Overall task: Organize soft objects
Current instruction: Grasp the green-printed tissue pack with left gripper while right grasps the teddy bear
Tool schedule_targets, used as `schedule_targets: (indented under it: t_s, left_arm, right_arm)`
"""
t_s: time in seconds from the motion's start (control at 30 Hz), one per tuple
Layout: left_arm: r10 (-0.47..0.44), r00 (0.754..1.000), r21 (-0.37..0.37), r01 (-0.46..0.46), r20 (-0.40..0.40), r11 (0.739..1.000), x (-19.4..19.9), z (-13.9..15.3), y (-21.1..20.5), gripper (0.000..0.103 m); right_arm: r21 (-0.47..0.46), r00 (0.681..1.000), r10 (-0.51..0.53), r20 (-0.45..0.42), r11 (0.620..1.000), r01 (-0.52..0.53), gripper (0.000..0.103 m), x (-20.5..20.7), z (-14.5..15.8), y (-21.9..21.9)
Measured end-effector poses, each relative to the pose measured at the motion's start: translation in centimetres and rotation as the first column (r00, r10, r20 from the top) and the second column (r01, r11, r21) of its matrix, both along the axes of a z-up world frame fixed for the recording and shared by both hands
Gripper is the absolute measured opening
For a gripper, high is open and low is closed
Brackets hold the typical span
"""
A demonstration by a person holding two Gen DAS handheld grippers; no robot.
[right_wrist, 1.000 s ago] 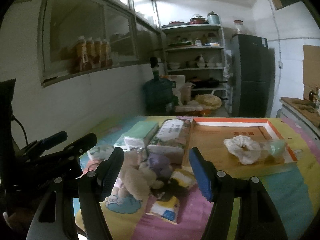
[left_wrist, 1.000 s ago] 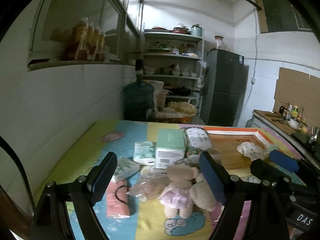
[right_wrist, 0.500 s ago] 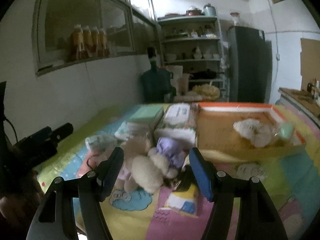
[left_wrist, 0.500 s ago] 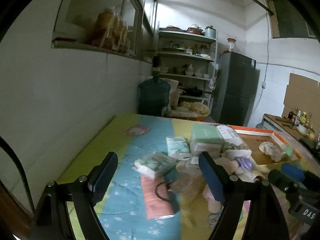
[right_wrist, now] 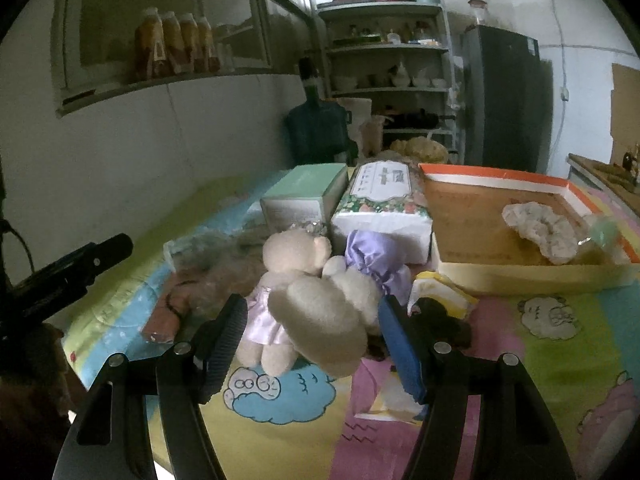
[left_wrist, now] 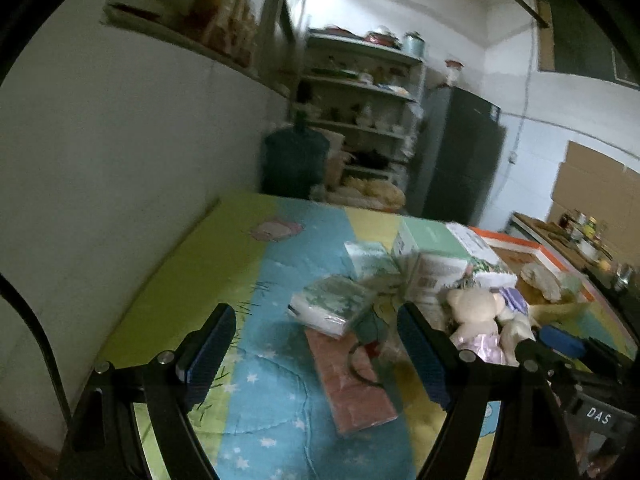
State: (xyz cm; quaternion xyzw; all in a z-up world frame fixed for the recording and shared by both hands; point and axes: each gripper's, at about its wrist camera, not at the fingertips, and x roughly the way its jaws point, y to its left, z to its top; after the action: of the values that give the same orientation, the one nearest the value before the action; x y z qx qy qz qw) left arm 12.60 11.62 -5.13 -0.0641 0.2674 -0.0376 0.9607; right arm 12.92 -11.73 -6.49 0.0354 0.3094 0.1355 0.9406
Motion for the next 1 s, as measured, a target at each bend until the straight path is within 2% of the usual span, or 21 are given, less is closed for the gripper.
schedule_targets:
  t_s: [0.17, 0.23, 0.3, 0.47, 0.57, 0.63, 0.7, 0.77, 0.87, 1.0]
  left_arm:
    - [-0.113, 0.993, 0.051, 0.115, -0.042, 0.992, 2.9, -0.7, -0.3, 0.083]
    - [-0.159, 0.984, 0.036, 0.162, -0.075, 0.986, 4.6, -1.2, -0.3, 0.083]
    - [-0.172, 0.98, 0.038, 0.176, -0.096, 0.984, 5.6, -1.5, -0.2, 0.083]
    - [-0.21, 0.965, 0.103, 0.227, -0.158, 0.968, 7.5, -2.5, -0.9, 0.083]
    - [-0.233, 0.949, 0.086, 0.256, -0.214, 0.963, 8.5, -3.3, -1.3, 0.082]
    - [-0.238, 0.941, 0.083, 0.264, -0.242, 0.961, 8.9, -3.6, -1.4, 0.076]
    - [-0.235, 0.934, 0.083, 0.266, -0.27, 0.96, 9.3, -4.0, -1.6, 0.061]
    - [-0.221, 0.931, 0.084, 0.255, -0.29, 0.963, 9.5, -4.4, -1.6, 0.058]
    - [-0.238, 0.931, 0.051, 0.262, -0.278, 0.964, 9.2, -4.2, -1.3, 0.054]
    - [-0.239, 0.938, 0.03, 0.254, -0.251, 0.967, 8.7, -4.1, -1.1, 0.05]
  right_arm:
    - [-0.001, 1.0, -0.001, -0.006, 1.0, 0.001, 0.07, 0.3, -0.2, 0.2]
    - [-0.002, 1.0, -0.004, -0.004, 1.0, 0.004, 0.07, 0.4, -0.2, 0.1]
    - [-0.003, 1.0, -0.009, -0.006, 1.0, 0.009, 0.07, 0.6, -0.2, -0.1]
    - [0.004, 1.0, -0.019, -0.014, 1.0, 0.019, 0.07, 1.1, -0.4, -0.6]
    - [0.014, 1.0, -0.019, -0.024, 1.0, 0.019, 0.07, 1.2, -0.7, -0.9]
    - [0.02, 0.999, -0.018, -0.031, 1.0, 0.018, 0.07, 1.4, -0.8, -1.0]
    - [0.026, 0.999, -0.017, -0.036, 1.0, 0.018, 0.07, 1.5, -1.0, -1.1]
    - [0.037, 0.999, -0.013, -0.044, 0.999, 0.015, 0.07, 1.6, -1.1, -1.3]
    - [0.067, 0.997, -0.007, -0.071, 0.998, 0.012, 0.069, 1.7, -1.3, -1.6]
    - [0.091, 0.997, -0.005, -0.074, 0.996, 0.012, 0.058, 1.5, -1.3, -1.9]
